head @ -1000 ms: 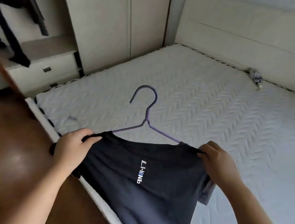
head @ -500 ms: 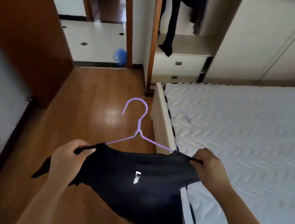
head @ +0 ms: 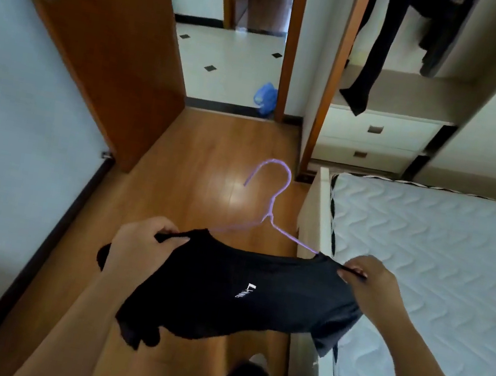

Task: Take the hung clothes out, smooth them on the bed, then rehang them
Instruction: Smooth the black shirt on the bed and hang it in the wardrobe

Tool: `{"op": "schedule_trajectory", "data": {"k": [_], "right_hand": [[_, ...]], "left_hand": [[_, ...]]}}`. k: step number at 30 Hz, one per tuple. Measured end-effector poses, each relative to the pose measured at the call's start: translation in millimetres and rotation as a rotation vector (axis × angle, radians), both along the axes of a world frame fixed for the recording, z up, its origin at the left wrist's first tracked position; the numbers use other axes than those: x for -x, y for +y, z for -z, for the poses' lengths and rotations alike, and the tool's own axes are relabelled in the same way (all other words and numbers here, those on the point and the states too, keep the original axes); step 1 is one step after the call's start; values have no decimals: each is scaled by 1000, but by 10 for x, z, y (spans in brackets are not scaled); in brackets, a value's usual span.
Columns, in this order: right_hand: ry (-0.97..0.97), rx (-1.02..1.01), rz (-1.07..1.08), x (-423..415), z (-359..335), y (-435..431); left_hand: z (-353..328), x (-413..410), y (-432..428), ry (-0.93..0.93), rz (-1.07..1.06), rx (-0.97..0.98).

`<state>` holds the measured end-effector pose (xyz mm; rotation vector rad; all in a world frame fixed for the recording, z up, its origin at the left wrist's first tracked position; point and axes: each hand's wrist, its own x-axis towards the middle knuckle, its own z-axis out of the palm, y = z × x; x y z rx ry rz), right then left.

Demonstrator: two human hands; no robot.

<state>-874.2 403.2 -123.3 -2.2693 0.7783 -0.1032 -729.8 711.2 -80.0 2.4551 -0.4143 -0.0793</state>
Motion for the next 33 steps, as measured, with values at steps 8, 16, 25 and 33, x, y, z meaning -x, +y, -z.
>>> {"op": "schedule_trajectory", "data": {"k": [8,16,25,33], "right_hand": [[-152,68,21,-1194,-358,-1067],[-156,97,110,-2614,-531,-1974],[-153,322,180,-4428,-753,-2682],[-100,372,322,-4893,-651,-3697]], "left_hand": [[-268,-1128,-1132,14,7,38],[-223,-2733,-1958,51,111,83],[-171,-4723,-2931,84,120,120],[-138,-5666,-4278,58,311,111]]}}
